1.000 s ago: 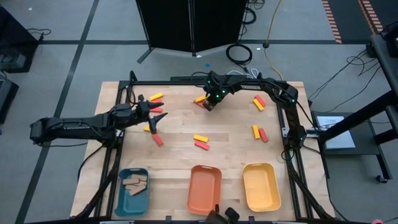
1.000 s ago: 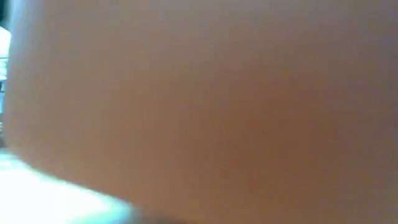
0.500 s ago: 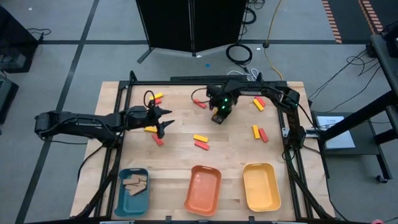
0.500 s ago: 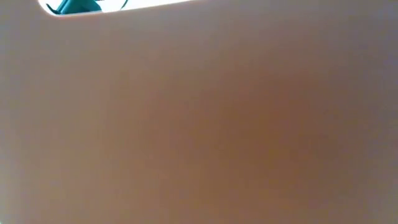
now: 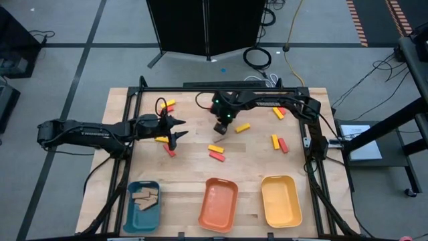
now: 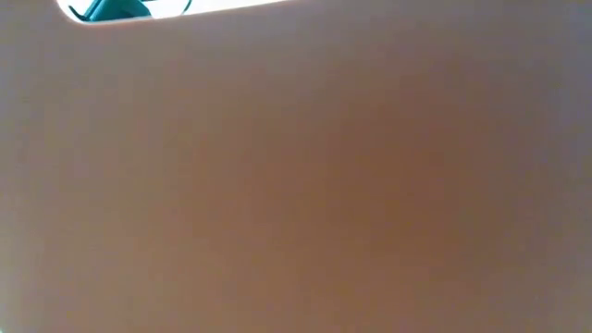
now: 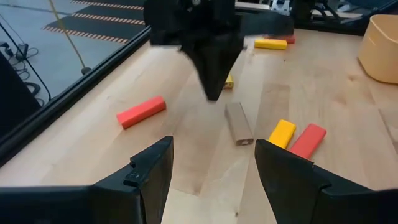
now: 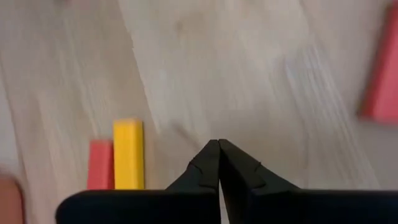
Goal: Sort blocks
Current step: Adjust the top middle brown block
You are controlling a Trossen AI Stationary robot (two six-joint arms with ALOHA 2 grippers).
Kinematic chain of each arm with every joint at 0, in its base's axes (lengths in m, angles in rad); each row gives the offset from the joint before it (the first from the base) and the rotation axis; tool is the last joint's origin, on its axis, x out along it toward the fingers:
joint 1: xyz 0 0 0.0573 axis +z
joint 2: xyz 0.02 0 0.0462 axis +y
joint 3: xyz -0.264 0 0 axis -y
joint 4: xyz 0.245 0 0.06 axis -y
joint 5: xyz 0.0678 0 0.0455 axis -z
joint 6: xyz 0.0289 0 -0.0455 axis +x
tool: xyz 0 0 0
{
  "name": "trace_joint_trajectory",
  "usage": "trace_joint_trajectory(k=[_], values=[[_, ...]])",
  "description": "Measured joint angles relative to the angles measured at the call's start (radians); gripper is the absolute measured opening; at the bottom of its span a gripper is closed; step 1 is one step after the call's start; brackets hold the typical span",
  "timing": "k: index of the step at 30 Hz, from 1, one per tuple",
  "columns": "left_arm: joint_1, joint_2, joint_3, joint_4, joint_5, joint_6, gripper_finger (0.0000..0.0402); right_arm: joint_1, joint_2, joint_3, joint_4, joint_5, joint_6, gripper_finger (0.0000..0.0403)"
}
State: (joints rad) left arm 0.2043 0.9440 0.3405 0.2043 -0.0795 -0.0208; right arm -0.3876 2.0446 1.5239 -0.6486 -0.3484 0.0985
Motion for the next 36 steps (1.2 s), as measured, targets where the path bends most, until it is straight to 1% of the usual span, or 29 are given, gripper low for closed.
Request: trace_joint_trajectory(k=[3,6,7,8,15,18,20,25,27,28,33,34,36], values=[[0.000,0.000,0.000,-0.010,0.000,0.000,0.0224,0.020,-0.036,0.004,-0.159,0.081,-0.033,0.0000],[0.000,0.000,0.000,-0.010,0.000,0.003,0.0224,0.029,-0.062,-0.015,-0.316,0.264,-0.002,0.0000],[0.000,0.000,0.000,-0.010,0.000,0.008,0.0224,0.022,-0.069,-0.033,-0.335,0.321,0.022,0.0000],[0.000,0.000,0.000,-0.010,0.000,0.017,0.0224,0.011,-0.077,-0.055,-0.335,0.347,0.044,0.0000],[0.001,0.000,0.000,-0.013,-0.001,0.035,0.0224,-0.046,-0.088,-0.203,-0.199,0.297,0.105,0.0000],[0.001,0.000,0.000,-0.015,0.000,0.038,0.0224,-0.061,-0.091,-0.227,-0.158,0.251,0.121,0.0000],[0.001,0.000,0.000,-0.016,0.000,0.057,0.0224,-0.064,-0.091,-0.233,-0.119,0.255,0.122,0.0000],[0.004,0.000,0.000,-0.015,0.001,0.063,0.0224,-0.077,-0.080,-0.224,0.133,0.261,0.121,0.0000],[0.004,0.000,0.000,-0.017,0.002,0.062,0.0224,-0.085,-0.079,-0.224,0.250,0.233,0.113,0.0000],[0.004,0.000,0.000,-0.020,0.003,0.059,0.0224,-0.090,-0.082,-0.220,0.278,0.225,0.108,0.0000],[0.004,0.000,0.000,-0.046,0.004,0.054,0.0224,-0.088,-0.135,-0.205,0.209,0.217,0.081,0.0000],[0.004,0.000,0.000,-0.048,0.004,0.054,0.0224,-0.082,-0.151,-0.204,0.172,0.198,0.073,0.0000],[0.004,0.000,0.000,-0.054,0.004,0.053,0.0224,-0.066,-0.175,-0.201,0.078,0.128,0.057,0.0000]])
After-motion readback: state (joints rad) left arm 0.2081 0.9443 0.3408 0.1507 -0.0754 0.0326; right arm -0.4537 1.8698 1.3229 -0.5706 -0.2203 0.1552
